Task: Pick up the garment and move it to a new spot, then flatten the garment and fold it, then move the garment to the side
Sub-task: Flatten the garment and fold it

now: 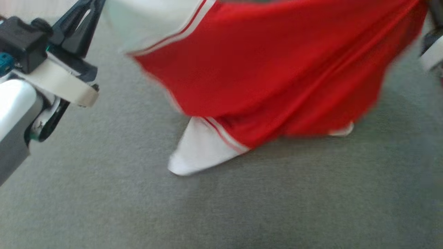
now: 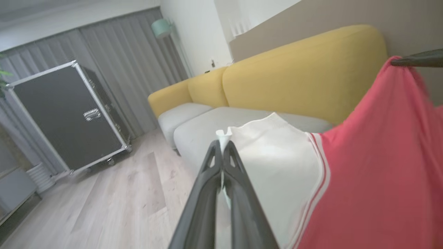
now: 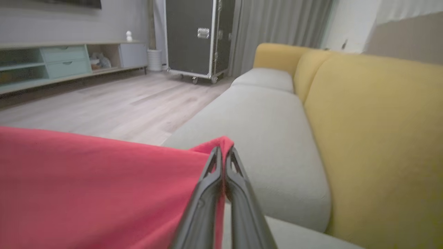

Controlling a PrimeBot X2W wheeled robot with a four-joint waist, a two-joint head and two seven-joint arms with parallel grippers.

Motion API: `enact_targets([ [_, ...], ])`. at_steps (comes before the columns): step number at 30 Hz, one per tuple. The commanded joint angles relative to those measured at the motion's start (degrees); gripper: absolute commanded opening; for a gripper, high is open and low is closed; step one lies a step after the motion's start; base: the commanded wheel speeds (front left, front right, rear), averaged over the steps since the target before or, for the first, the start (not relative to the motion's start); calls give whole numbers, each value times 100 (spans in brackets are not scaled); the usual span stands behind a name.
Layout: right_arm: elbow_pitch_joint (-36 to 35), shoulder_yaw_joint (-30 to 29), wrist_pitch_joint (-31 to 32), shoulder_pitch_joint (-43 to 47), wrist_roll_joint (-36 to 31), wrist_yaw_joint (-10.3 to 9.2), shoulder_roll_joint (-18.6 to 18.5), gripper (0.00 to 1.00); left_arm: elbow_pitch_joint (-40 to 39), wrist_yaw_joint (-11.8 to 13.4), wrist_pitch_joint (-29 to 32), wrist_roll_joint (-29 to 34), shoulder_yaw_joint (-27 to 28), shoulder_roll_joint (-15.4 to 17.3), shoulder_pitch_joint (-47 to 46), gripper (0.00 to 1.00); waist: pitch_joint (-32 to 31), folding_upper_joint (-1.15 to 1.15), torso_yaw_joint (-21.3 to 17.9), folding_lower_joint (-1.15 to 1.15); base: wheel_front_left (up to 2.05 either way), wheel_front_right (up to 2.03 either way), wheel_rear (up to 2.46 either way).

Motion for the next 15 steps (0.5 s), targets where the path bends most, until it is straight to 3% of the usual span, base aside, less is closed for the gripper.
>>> enact_targets([
  [1, -104, -147, -92, -100, -44, -4, -204, 0, -50, -4, -55, 17, 359, 156, -266, 0, -133, 0, -174, 1, 0, 0, 0],
  [6, -815, -367, -114, 558, -7, -4, -535, 0, -242, 28, -92, -137, 274, 184, 86, 0, -200, 0, -311, 1, 0, 0, 0],
  [11, -1579, -406, -116, 2450, 264, -4, -1014, 0, -492, 270, -156, -285, 131, 370, 745, 0, -258, 0, -275, 1, 0, 0, 0],
  [15, -2126, -669, -116, 4127, 410, -4, -1040, 0, -754, 477, -221, -482, 45, 618, 1375, 0, -343, 0, -320, 1, 0, 0, 0],
])
